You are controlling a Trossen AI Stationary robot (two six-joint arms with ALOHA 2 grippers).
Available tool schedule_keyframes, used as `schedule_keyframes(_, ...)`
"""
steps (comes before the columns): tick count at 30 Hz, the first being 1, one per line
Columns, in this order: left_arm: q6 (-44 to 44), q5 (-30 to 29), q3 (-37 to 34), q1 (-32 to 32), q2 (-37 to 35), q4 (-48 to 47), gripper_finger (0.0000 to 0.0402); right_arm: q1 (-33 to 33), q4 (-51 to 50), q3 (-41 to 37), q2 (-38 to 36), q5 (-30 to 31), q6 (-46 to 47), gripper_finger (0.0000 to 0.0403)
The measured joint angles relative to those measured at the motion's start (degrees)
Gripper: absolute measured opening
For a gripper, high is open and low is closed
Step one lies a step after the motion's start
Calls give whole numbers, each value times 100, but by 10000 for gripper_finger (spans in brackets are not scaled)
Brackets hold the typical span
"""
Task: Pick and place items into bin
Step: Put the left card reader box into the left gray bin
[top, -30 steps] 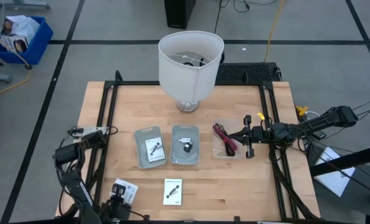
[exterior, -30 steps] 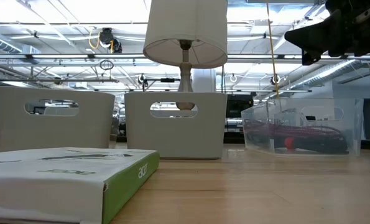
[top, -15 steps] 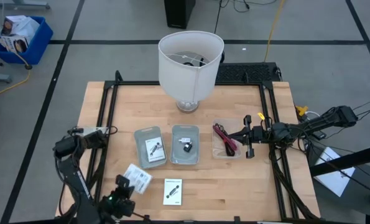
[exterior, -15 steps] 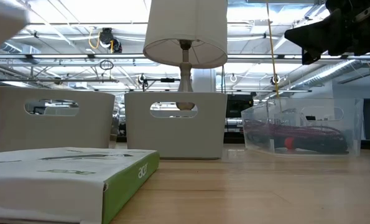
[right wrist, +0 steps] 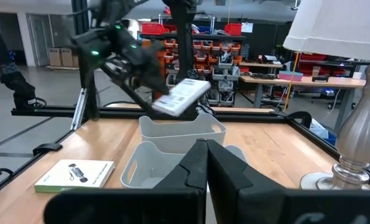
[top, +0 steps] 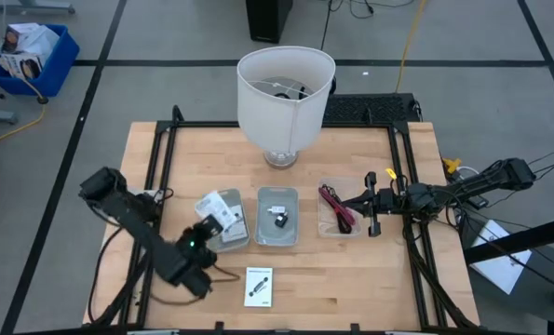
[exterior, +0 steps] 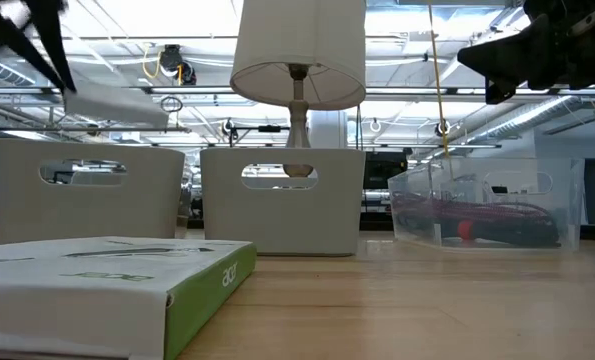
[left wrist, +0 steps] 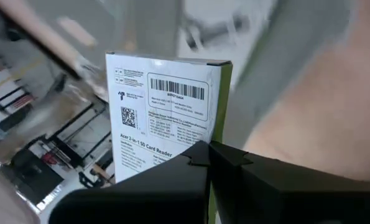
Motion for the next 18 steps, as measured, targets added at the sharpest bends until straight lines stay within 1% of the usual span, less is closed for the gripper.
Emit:
schedule_keyframes(3, 770, 158, -427, 196, -82, 260, 0, 1, -14, 0, 0, 0, 0, 0)
schedule_keyframes(6, 1495, 259, -711, 261, -86, 875, 0, 1, -40, 2, 2, -2, 3, 0)
schedule_keyframes(9, 2135, 500, -940, 359, -85, 1536, 0, 1, -40, 2, 0, -2, 40, 0)
schedule_keyframes(11, 2362, 491, -1036, 429, -84, 1706, 0, 1, -39, 2, 1, -2, 42, 0)
schedule_keyframes(14, 2473, 491, -1176, 583, -87, 1699, 0, 1, -38, 2, 1, -2, 39, 0)
schedule_keyframes(18, 2726, 483, -1408, 727, -87, 1915, 0, 1, -36, 2, 1, -2, 35, 0)
